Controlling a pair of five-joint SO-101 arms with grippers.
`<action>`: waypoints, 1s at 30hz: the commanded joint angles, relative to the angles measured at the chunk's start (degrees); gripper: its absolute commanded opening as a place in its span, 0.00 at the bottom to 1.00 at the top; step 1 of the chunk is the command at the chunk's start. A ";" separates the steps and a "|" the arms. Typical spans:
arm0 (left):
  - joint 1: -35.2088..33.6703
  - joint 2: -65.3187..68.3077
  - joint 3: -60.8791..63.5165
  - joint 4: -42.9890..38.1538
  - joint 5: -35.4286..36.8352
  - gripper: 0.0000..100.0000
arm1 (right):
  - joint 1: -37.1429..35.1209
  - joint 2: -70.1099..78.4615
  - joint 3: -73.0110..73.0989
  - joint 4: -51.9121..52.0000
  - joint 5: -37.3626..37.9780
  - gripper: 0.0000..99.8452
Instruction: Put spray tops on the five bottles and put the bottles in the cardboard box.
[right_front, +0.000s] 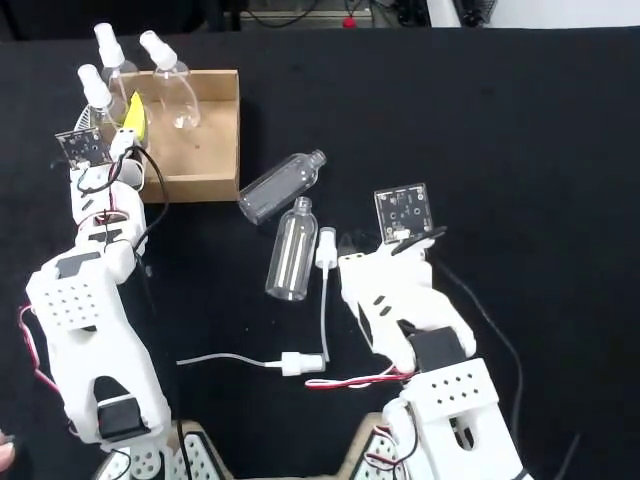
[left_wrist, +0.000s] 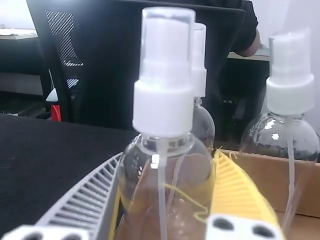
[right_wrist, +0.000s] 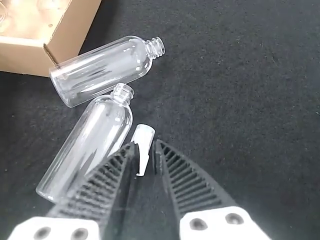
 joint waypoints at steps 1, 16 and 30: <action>0.22 -1.93 -0.75 -1.41 -0.18 0.23 | 0.62 -0.92 -1.63 -1.58 0.18 0.06; 0.22 -1.93 -0.66 -1.58 -2.99 0.30 | 0.62 -0.92 -1.63 -1.58 0.18 0.06; -2.33 -1.93 -0.31 -1.67 -2.64 0.30 | 0.70 -0.92 -1.63 -1.67 0.26 0.06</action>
